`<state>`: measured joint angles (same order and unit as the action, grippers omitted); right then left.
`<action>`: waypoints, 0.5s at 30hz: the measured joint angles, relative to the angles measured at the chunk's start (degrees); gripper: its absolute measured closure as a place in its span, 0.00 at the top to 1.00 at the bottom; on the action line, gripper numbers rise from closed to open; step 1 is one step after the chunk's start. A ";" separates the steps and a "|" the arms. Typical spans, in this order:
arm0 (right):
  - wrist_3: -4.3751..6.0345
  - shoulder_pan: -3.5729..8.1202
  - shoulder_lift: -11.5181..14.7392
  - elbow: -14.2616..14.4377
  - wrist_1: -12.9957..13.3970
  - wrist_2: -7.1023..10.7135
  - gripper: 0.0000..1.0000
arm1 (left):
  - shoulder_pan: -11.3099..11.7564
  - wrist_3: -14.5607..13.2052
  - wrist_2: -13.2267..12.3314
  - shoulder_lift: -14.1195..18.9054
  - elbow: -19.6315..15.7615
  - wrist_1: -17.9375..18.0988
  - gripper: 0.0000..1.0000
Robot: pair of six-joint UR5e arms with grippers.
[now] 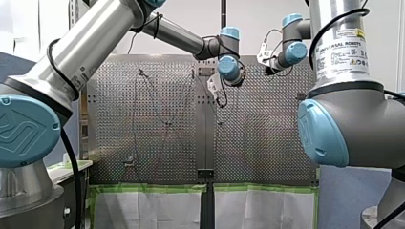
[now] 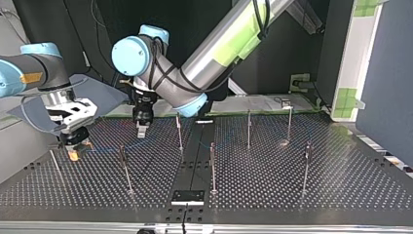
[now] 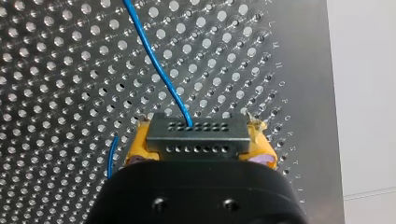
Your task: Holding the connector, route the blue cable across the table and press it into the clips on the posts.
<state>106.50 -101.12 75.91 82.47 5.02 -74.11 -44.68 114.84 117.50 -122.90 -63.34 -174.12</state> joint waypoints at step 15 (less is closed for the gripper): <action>-0.02 -0.03 0.00 0.02 0.00 0.00 0.00 | -2.69 -4.01 0.56 7.98 -7.97 7.28 1.00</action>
<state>106.48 -101.15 75.91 82.48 5.02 -74.11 -47.37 110.84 118.06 -114.92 -71.31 -166.84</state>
